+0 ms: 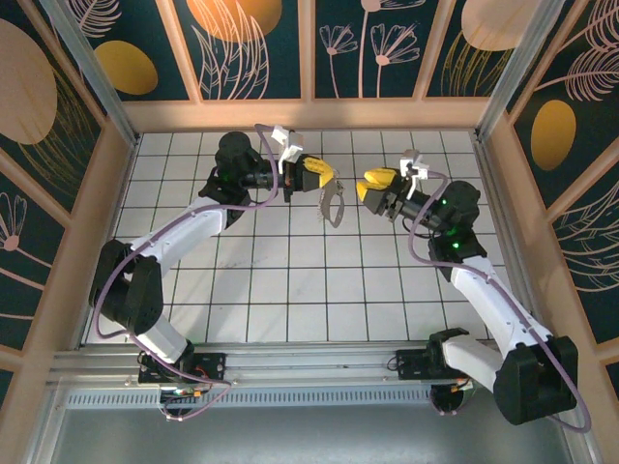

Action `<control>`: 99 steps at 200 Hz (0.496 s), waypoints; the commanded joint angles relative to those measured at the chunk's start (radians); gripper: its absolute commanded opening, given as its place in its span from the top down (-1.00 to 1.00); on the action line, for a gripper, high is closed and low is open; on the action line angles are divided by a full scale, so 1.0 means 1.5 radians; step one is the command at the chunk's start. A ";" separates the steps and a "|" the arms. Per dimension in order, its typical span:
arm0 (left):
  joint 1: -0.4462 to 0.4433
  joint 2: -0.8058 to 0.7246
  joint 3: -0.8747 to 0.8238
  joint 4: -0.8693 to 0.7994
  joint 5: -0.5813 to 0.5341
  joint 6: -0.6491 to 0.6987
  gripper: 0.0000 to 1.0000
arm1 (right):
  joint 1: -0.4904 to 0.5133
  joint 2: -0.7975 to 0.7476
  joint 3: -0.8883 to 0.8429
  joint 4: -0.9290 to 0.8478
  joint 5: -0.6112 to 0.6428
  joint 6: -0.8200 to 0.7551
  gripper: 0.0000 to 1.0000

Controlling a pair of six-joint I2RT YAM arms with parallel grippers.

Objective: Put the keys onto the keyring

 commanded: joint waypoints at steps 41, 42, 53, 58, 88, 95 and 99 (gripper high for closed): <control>-0.010 0.015 0.002 0.077 0.024 -0.045 1.00 | 0.008 0.075 0.022 0.207 -0.051 0.134 0.05; -0.010 0.016 0.002 0.077 0.024 -0.046 1.00 | 0.008 0.077 0.022 0.209 -0.052 0.134 0.05; -0.012 0.018 0.004 0.077 0.026 -0.048 1.00 | 0.014 0.087 0.024 0.226 -0.057 0.140 0.03; -0.013 0.019 0.005 0.078 0.026 -0.048 1.00 | 0.016 0.092 0.024 0.232 -0.059 0.143 0.03; -0.017 0.022 0.008 0.078 0.027 -0.049 1.00 | 0.033 0.117 0.032 0.252 -0.069 0.145 0.03; -0.017 0.023 0.008 0.078 0.027 -0.049 1.00 | 0.036 0.124 0.035 0.254 -0.070 0.145 0.03; -0.018 0.023 0.008 0.077 0.027 -0.050 1.00 | 0.038 0.126 0.036 0.255 -0.070 0.145 0.03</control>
